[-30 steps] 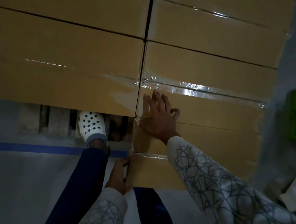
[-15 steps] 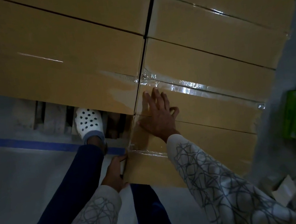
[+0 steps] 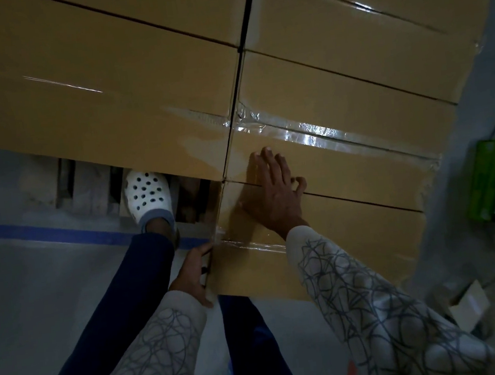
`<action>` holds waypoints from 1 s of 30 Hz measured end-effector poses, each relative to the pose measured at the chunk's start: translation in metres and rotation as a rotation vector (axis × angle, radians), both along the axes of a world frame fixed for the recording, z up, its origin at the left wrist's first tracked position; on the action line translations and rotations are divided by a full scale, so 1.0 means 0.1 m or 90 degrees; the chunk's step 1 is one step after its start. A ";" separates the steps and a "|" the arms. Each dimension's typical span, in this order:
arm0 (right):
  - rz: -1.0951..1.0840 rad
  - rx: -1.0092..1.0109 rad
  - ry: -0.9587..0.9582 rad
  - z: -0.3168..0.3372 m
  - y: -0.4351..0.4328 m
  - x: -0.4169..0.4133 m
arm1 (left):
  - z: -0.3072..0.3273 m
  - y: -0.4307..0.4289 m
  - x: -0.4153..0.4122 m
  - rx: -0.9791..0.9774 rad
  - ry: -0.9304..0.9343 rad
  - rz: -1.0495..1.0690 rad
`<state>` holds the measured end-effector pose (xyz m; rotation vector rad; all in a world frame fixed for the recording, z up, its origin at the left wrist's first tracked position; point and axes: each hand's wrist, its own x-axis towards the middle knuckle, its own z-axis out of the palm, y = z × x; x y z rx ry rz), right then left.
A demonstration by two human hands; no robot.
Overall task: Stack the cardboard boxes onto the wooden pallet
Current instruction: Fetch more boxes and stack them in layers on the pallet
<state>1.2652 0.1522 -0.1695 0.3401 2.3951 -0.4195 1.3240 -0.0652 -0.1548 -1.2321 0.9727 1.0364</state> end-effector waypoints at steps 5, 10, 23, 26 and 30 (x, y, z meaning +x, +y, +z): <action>-0.002 0.006 -0.010 0.06 0.00 0.16 | 0.01 0.15 -0.13 -0.078 0.029 -0.023; 0.024 0.004 -0.026 0.16 0.00 0.25 | -0.04 0.23 -0.25 -0.149 0.170 -0.096; 0.111 0.038 -0.051 2.28 -0.12 0.59 | 2.03 0.05 -0.52 -0.089 0.467 -0.478; 0.110 0.041 -0.045 2.84 -0.19 0.73 | 2.75 0.01 -0.43 -0.072 0.523 -0.577; 0.093 0.035 -0.024 3.41 -0.44 0.94 | 3.28 -0.27 -0.31 -0.096 0.608 -0.630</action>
